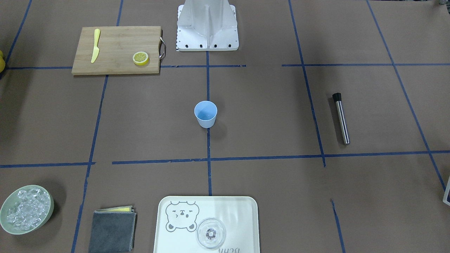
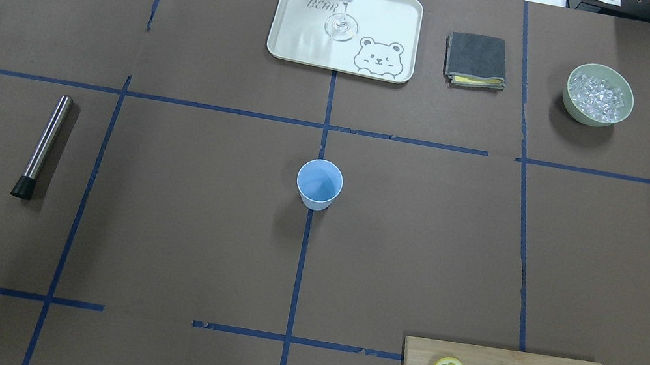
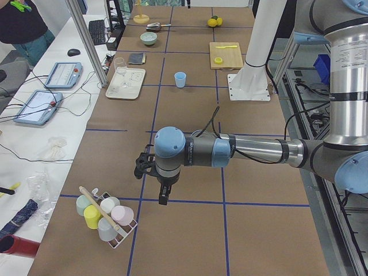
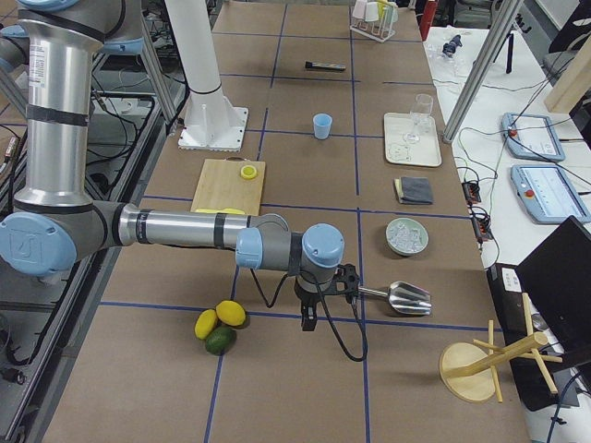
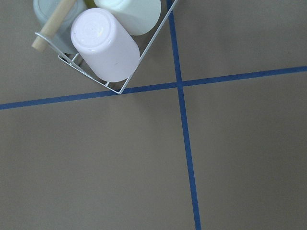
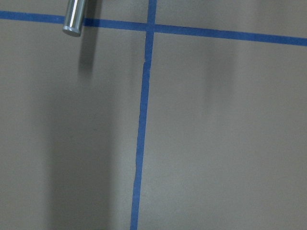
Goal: Squeeze lemon into cup
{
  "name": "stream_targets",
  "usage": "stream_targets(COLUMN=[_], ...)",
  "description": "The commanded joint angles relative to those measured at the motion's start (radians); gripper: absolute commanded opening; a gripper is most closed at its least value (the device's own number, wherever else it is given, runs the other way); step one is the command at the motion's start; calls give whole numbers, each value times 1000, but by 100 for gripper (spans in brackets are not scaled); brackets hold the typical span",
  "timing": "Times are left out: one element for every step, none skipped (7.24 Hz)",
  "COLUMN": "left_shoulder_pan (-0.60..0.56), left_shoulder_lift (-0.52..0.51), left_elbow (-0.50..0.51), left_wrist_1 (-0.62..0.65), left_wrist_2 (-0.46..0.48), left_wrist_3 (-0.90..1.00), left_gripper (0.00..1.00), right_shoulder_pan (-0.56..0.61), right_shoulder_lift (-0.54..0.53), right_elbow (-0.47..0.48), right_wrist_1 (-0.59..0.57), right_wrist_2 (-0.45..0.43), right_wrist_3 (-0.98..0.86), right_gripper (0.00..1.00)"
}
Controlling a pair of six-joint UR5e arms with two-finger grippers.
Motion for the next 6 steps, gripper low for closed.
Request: stream_targets(left_shoulder_pan=[0, -1, 0, 2, 2, 0], left_shoulder_lift=[0, 2, 1, -3, -3, -12], left_elbow=[-2, -5, 5, -4, -28, -30], left_wrist_1=[-3, -1, -3, -11, -12, -14], left_wrist_2=[2, 0, 0, 0, 0, -1], left_wrist_3=[5, 5, 5, 5, 6, 6], left_gripper=[100, 100, 100, 100, 100, 100], right_shoulder_pan=[0, 0, 0, -2, -12, -35], right_shoulder_lift=[1, 1, 2, 7, 13, 13], right_elbow=[0, 5, 9, 11, 28, 73], right_wrist_1=[1, 1, 1, 1, 1, 1], right_wrist_2=[-3, -5, 0, 1, 5, 8], right_wrist_3=[2, -1, 2, 2, 5, 10], right_gripper=[100, 100, 100, 100, 100, 100])
